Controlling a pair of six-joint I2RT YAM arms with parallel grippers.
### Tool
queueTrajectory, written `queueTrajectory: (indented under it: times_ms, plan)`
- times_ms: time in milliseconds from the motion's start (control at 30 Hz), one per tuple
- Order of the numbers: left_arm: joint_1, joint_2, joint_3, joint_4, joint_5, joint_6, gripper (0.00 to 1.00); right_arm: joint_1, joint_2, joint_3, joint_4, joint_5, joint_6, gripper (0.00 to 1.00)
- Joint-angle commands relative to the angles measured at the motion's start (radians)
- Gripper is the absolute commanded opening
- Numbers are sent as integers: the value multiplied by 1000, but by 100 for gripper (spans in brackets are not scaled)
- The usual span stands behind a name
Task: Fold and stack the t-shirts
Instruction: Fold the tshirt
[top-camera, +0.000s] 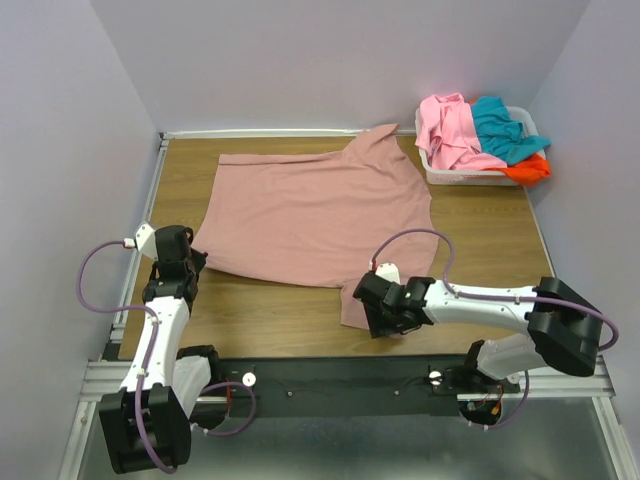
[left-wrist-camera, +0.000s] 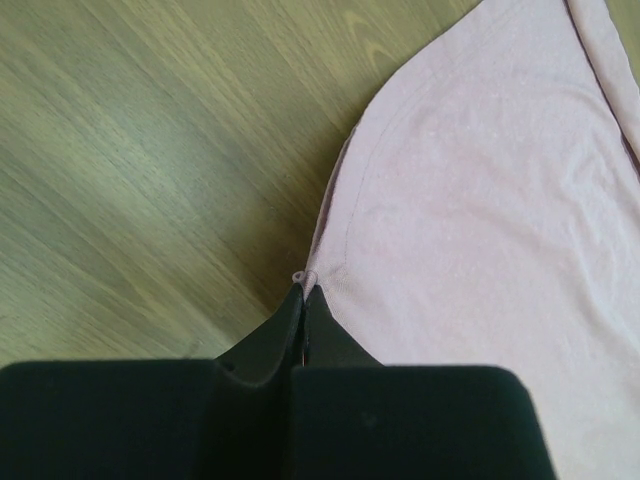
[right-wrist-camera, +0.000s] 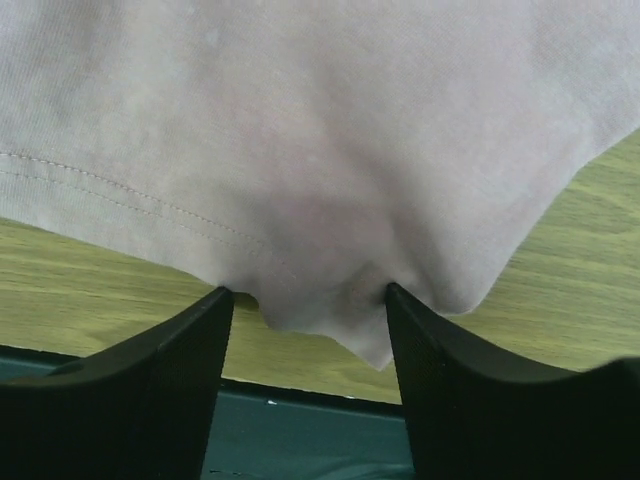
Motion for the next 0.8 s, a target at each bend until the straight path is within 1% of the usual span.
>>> queueTrajectory:
  times_ms: [0,100,133,200,233,300,333,400,467,500,567,600,667,700,767]
  plan:
    - [4,0,-13,-8,-28,0,0,7,76,-21,-23,83,25,59]
    - [4,-2,-11,-14,-24,-2,0,7,84,-25,-4,59,22,37]
    - [6,-5,-11,-15,-22,-3,0,7,81,-24,-4,47,19,21]
    - [4,-12,-8,-29,-22,-6,0,7,46,-22,-4,10,8,6]
    - [4,-17,-2,-49,-25,-9,0,7,26,-24,-6,-38,5,0]
    - [6,-38,7,-80,-44,-40,0,9,-29,-36,-7,-97,-9,0]
    - [4,-46,18,-116,-53,-55,0,12,-86,-39,-14,-160,-13,0]
    - [4,-81,32,-179,-80,-107,0,38,-153,-35,-59,-216,-4,0]
    - [4,-118,39,-221,-97,-140,0,75,-177,-27,-119,-236,19,0]
    - [4,-161,42,-239,-111,-173,0,92,-186,-25,-136,-237,30,0]
    - [4,-212,41,-264,-120,-189,0,130,-201,-15,-171,-247,51,0]
    - [3,-262,39,-267,-122,-195,0,135,-206,-10,-178,-245,54,0]
    - [3,-301,29,-263,-125,-198,0,138,-219,5,-198,-237,57,0]
    - [3,-330,19,-259,-120,-200,0,139,-224,10,-205,-222,60,0]
    - [3,-338,18,-247,-119,-193,0,138,-235,45,-234,-156,83,0]
